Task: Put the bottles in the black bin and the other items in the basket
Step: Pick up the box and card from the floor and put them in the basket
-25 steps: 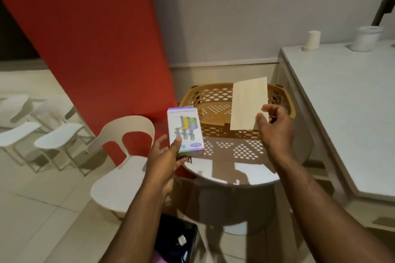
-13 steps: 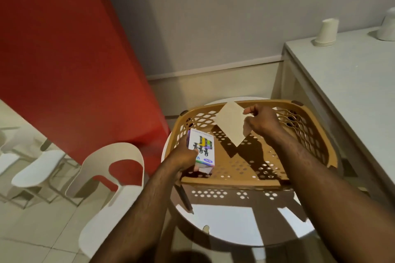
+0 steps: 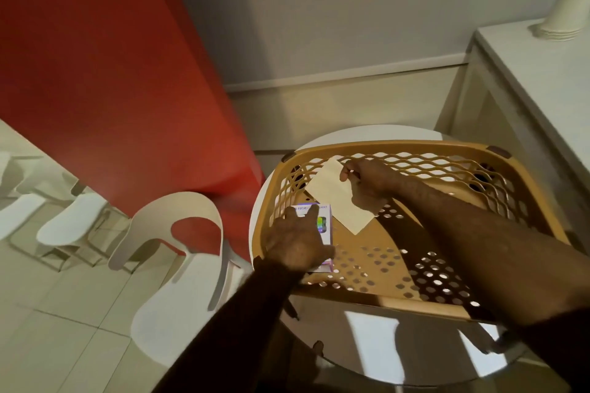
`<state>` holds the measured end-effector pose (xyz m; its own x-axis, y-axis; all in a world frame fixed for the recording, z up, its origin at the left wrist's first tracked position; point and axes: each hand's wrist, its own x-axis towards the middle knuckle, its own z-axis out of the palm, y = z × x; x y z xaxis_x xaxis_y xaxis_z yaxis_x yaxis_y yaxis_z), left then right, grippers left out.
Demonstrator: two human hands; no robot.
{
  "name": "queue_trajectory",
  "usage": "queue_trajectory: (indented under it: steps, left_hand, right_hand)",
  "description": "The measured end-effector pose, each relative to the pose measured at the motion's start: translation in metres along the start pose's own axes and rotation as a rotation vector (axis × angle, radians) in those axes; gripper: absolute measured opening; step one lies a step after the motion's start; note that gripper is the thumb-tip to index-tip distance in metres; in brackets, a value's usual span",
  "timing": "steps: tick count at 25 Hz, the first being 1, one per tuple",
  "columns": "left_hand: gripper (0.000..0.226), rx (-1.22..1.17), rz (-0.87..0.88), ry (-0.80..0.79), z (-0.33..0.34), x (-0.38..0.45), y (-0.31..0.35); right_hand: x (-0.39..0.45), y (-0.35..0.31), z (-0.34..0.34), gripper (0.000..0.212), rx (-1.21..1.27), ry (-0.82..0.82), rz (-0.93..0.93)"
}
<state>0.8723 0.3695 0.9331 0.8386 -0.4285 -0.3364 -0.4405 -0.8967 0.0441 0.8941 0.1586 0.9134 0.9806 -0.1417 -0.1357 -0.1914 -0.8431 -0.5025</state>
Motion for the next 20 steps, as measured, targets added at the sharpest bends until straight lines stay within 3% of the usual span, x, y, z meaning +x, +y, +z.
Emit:
queue_trajectory:
  steps: [4, 10, 13, 16, 20]
  left_hand:
    - [0.107, -0.014, 0.069, -0.093, 0.006, 0.014, 0.003]
    - [0.114, -0.006, 0.122, -0.164, 0.004, 0.015, 0.000]
    - [0.114, -0.030, 0.109, -0.166, 0.005, 0.013, 0.001]
    - [0.111, -0.064, 0.082, -0.158, 0.009, 0.014, 0.000]
    - [0.111, -0.083, 0.098, -0.132, 0.013, 0.016, -0.001]
  right_hand:
    - [0.007, 0.004, -0.004, 0.038, -0.040, -0.090, -0.068]
    - [0.020, -0.002, -0.006, 0.026, -0.277, -0.223, -0.156]
    - [0.024, -0.015, 0.011, 0.020, -0.358, -0.110, -0.215]
    - [0.025, -0.027, 0.027, 0.022, -0.281, -0.002, -0.312]
    - [0.021, -0.027, 0.033, 0.024, -0.229, 0.176, -0.234]
